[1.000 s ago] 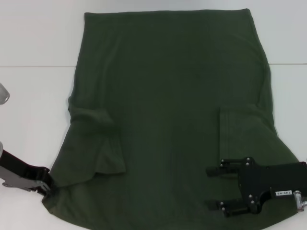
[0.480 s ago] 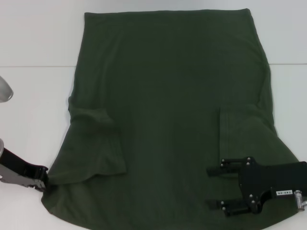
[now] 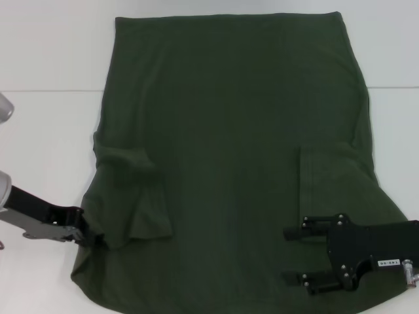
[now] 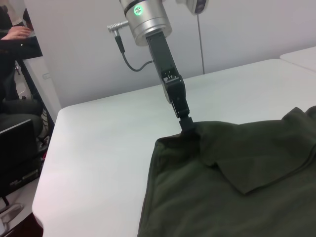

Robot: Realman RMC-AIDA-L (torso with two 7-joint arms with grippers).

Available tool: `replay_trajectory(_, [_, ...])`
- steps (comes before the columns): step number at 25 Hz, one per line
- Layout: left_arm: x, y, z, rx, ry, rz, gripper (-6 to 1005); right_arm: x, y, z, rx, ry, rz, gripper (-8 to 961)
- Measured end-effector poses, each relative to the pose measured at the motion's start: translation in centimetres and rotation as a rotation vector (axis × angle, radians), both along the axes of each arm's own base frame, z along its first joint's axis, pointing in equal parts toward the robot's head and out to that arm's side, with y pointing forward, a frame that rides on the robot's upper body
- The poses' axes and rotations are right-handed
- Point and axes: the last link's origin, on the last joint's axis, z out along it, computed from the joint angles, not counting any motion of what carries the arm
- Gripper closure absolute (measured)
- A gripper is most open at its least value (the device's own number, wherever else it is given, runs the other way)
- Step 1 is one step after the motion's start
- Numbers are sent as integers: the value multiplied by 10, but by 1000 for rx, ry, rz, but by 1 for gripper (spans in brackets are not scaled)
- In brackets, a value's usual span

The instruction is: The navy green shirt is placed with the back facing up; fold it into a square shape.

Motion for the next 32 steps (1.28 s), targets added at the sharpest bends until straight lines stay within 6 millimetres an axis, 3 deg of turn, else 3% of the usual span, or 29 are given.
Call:
replay_trajectory(10, [8, 3, -9, -6, -59, 13, 964, 1, -2, -1, 0, 1, -2, 128])
replay_trajectory(18, [0, 1, -16, 0, -71, 55, 963, 1, -2, -1, -1, 3, -1, 128])
replay_trajectory(24, [-3, 0, -16, 2, -68, 65, 954, 0, -1, -1, 1, 2, 4, 129])
replay_trajectory(32, [-10, 2, -5, 69, -106, 105, 861, -1, 0, -1, 2, 1, 5, 129])
